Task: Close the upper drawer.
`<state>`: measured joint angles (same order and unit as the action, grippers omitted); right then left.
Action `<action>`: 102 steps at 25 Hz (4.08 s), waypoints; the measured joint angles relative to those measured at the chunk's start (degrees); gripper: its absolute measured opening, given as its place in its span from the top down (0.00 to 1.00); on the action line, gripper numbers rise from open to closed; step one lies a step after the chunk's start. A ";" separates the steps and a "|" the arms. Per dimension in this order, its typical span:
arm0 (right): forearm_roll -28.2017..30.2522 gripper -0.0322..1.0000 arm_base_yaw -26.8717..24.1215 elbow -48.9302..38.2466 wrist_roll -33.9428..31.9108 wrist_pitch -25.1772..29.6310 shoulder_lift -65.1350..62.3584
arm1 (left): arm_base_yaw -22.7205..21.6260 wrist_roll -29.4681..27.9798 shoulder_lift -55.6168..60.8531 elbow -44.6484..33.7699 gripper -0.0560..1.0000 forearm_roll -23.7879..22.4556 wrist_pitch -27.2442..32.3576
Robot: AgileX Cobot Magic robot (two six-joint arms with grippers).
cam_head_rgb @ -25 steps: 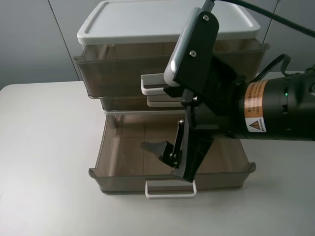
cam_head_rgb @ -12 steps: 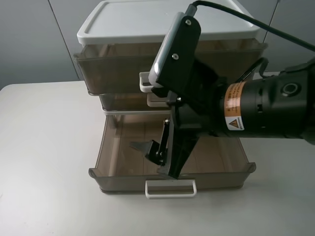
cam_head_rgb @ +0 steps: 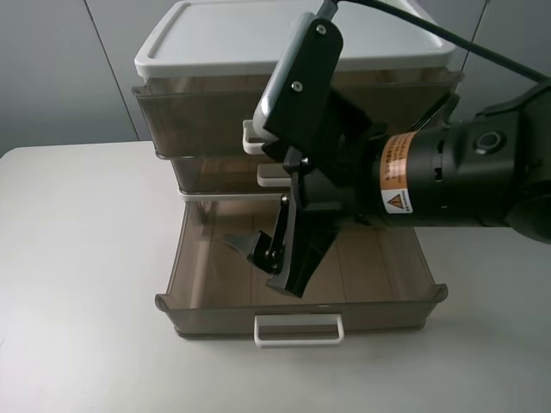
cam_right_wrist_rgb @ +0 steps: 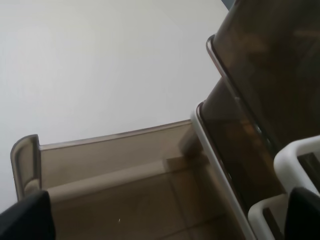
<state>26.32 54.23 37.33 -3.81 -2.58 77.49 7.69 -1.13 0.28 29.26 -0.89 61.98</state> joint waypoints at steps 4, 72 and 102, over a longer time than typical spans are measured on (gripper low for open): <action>0.51 0.29 0.00 0.00 0.29 0.00 0.09 | 0.00 0.00 0.00 0.00 0.25 0.00 0.00; -17.35 0.29 -1.68 -0.99 -1.35 56.40 -49.85 | 0.00 0.00 0.00 0.00 0.25 0.00 0.00; -23.97 0.29 -1.64 -7.88 -1.01 65.03 -77.50 | 0.00 0.00 0.00 0.00 0.25 0.00 0.00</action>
<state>2.35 52.59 29.45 -4.82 62.44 -0.01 7.69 -1.13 0.28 29.26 -0.89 61.98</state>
